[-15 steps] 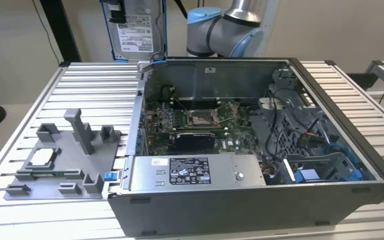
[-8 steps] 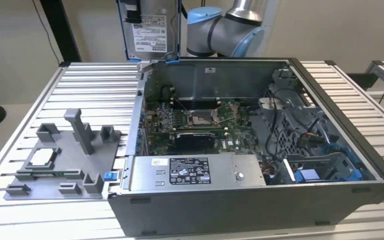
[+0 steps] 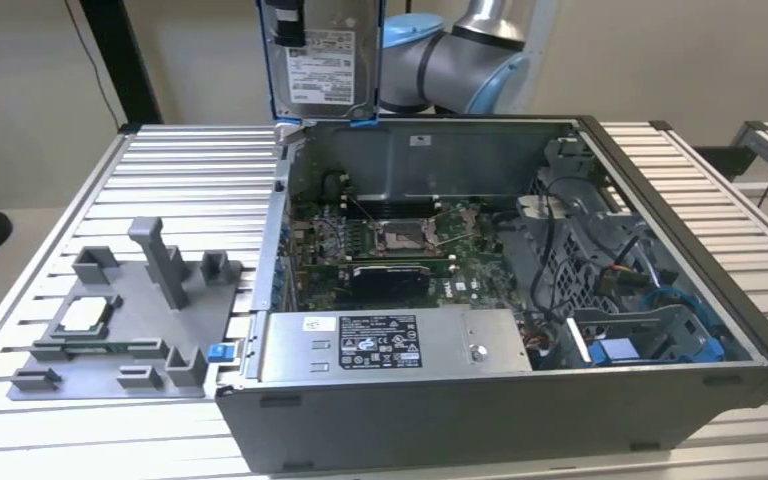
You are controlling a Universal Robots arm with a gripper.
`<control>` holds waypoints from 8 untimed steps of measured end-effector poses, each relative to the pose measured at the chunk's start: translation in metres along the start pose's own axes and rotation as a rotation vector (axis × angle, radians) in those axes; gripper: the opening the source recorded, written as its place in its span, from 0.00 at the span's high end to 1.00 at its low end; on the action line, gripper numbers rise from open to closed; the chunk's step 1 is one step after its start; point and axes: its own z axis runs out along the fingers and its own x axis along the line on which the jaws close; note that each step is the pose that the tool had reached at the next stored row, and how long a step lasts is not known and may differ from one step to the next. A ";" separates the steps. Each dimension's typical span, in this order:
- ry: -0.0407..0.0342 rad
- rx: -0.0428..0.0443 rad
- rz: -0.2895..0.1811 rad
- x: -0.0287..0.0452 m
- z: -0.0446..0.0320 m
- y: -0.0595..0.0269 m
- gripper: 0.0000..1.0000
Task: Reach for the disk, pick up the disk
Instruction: 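Pick up the disk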
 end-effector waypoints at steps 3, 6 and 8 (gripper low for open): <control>0.0000 -0.0005 0.000 -0.0007 -0.0002 -0.0096 1.00; 0.0001 -0.0011 0.000 -0.0014 -0.0005 -0.0193 1.00; 0.0001 -0.0014 0.000 -0.0018 -0.0007 -0.0254 1.00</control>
